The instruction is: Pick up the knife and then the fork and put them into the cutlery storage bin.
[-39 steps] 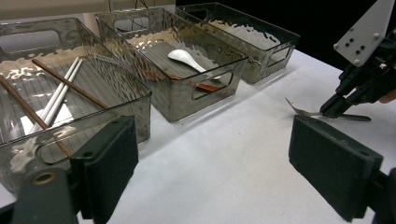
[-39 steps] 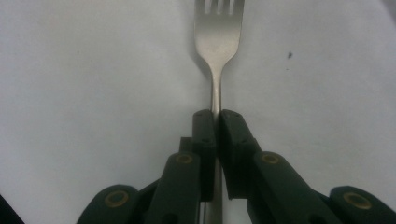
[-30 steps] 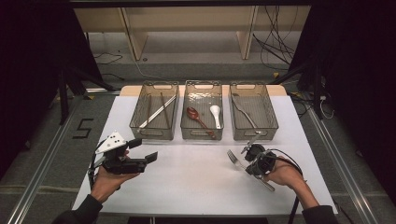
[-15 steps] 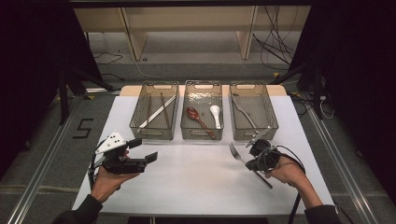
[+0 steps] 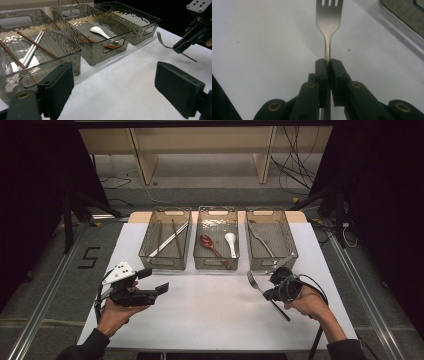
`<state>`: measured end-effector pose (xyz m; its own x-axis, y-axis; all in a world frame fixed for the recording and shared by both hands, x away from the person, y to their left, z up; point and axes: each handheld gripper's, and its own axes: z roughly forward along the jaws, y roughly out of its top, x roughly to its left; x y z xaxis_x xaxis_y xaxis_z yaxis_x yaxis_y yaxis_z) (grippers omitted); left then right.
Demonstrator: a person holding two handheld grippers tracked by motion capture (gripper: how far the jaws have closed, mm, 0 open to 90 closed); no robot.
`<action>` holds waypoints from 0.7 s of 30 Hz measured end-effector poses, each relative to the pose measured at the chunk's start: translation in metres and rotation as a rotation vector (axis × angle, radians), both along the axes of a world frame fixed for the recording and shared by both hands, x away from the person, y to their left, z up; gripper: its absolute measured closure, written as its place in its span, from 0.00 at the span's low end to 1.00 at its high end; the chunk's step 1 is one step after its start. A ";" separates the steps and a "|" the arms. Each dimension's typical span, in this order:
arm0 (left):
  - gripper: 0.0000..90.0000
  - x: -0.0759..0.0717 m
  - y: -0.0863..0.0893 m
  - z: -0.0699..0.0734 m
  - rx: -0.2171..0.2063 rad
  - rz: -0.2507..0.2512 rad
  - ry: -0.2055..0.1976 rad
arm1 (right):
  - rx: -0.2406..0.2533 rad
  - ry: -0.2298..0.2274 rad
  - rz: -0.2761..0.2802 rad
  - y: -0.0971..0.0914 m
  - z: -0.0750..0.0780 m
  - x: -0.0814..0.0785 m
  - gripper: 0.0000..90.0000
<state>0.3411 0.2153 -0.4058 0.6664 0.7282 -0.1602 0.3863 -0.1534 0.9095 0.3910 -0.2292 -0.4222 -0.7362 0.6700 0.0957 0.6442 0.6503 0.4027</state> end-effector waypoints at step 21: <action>0.17 0.002 0.001 -0.002 -0.003 0.012 0.005 | 0.151 -0.185 -0.141 -0.025 0.058 0.026 0.95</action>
<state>0.3427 0.2162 -0.4078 0.6564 0.7359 -0.1664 0.3931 -0.1454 0.9079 0.4173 -0.2540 -0.3647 -0.6506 0.7556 0.0754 0.6309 0.4825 0.6076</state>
